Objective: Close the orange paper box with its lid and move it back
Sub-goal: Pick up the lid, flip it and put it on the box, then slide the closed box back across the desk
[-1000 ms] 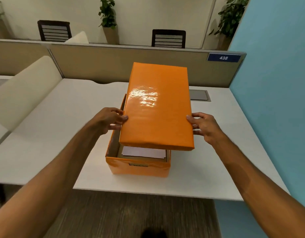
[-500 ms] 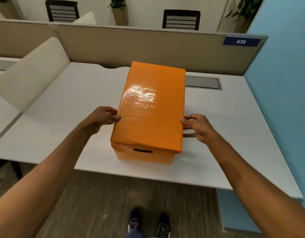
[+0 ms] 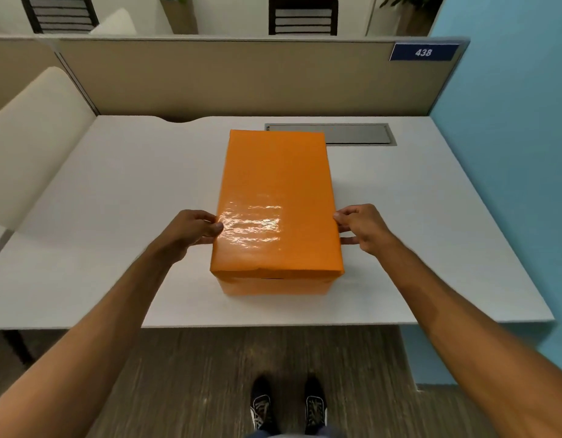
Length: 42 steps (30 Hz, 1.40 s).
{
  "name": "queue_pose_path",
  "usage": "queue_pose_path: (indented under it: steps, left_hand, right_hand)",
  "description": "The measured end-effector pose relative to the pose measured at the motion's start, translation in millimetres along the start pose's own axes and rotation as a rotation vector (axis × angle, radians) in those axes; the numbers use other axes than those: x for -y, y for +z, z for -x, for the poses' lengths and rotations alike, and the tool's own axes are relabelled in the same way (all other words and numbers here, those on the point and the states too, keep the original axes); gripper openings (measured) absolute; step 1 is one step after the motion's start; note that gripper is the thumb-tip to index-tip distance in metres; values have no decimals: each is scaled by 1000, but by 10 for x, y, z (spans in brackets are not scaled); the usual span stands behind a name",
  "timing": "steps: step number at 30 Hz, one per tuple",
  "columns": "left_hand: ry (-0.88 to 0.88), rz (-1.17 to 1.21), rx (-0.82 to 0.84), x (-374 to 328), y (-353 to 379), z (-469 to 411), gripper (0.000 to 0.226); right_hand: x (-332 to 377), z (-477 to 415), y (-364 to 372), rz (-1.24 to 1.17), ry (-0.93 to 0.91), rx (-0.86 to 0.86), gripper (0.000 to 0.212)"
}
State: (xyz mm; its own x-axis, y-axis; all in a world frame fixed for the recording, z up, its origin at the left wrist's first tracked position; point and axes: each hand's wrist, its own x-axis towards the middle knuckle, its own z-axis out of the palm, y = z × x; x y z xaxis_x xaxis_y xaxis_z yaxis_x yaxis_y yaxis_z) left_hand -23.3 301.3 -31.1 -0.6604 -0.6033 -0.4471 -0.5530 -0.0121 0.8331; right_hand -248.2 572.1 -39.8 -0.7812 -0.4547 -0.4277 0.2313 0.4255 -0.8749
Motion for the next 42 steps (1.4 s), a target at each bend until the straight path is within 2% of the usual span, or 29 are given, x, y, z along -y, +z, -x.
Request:
queue_pose_path:
  steps: [9,13,17,22,25,32,36,42]
  left_hand:
    - [-25,-54,135,90,-98,-98,28]
    - [-39,61,218,77,-128,-149,33]
    - [0,103,186,36,-100,-237,41]
    - [11,120,194,-27,-91,-396,30]
    - [29,147,186,-101,-77,-539,22]
    - [24,167,146,-314,-19,-885,24]
    - [-5,170,140,-449,4,-1088,39]
    - [-29,188,116,-649,16,-1403,49]
  right_hand:
    - [7,-12,45,41,29,-21,20]
    - [24,17,63,14,38,-23,11]
    - [53,29,71,-10,13,-34,15]
    - [90,-51,118,-45,4,-42,31]
    - [143,-158,167,-55,14,-46,33]
    - [341,-541,203,-34,22,-25,35]
    - [481,-816,208,-34,20,-10,35]
    - [691,-1231,209,-32,16,2,38]
